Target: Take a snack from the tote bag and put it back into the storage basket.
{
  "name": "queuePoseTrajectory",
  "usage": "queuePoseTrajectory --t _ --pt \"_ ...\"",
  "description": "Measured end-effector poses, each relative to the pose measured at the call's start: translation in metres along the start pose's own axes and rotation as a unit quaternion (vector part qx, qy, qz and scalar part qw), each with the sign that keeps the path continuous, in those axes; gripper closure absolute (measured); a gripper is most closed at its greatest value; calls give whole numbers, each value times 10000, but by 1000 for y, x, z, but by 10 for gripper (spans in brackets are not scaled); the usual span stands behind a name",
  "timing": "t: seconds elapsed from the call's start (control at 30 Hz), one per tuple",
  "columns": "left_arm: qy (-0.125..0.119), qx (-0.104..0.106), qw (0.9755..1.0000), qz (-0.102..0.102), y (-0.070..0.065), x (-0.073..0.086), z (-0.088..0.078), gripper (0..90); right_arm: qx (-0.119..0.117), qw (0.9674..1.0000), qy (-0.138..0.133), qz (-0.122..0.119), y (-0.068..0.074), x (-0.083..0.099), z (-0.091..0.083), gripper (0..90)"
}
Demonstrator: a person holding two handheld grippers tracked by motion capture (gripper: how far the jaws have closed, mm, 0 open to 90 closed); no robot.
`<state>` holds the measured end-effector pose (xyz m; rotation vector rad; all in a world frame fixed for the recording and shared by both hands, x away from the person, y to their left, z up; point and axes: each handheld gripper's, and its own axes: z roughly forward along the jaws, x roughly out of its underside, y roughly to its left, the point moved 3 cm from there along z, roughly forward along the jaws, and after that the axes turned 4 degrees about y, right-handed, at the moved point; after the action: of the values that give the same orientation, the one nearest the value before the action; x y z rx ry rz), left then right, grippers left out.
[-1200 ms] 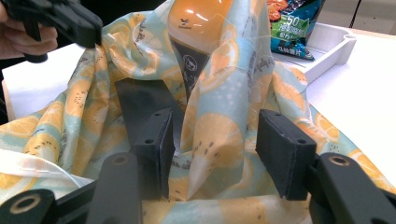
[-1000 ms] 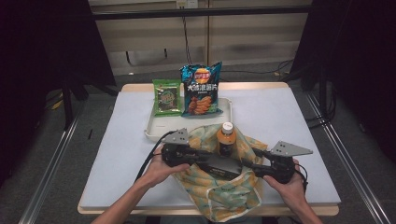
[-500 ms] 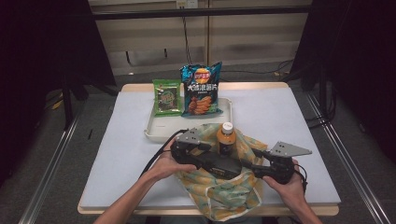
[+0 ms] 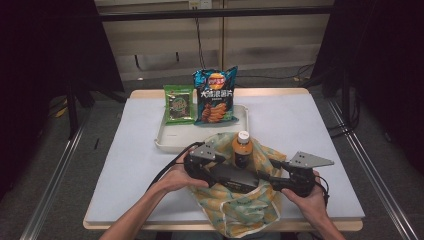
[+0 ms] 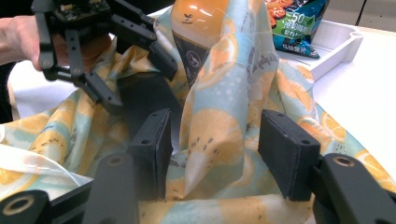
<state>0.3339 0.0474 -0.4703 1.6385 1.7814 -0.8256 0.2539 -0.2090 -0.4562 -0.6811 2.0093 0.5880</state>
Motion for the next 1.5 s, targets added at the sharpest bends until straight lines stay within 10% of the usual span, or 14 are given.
queuePoseTrajectory --t 0.17,0.47,0.67,1.5 --pt "435 28 9977 513 -20 -3 1 347 -25 10000 -2 0 1 0 1 435" --pt "458 133 9976 512 -22 -5 6 341 -36 10000 19 -17 0 0 2 429" --pt "-35 243 9991 351 -23 -18 0 381 -27 10000 16 -4 1 0 1 424" --pt "866 -33 9940 670 -26 -4 26 346 -229 9997 107 -65 6 0 2 454"
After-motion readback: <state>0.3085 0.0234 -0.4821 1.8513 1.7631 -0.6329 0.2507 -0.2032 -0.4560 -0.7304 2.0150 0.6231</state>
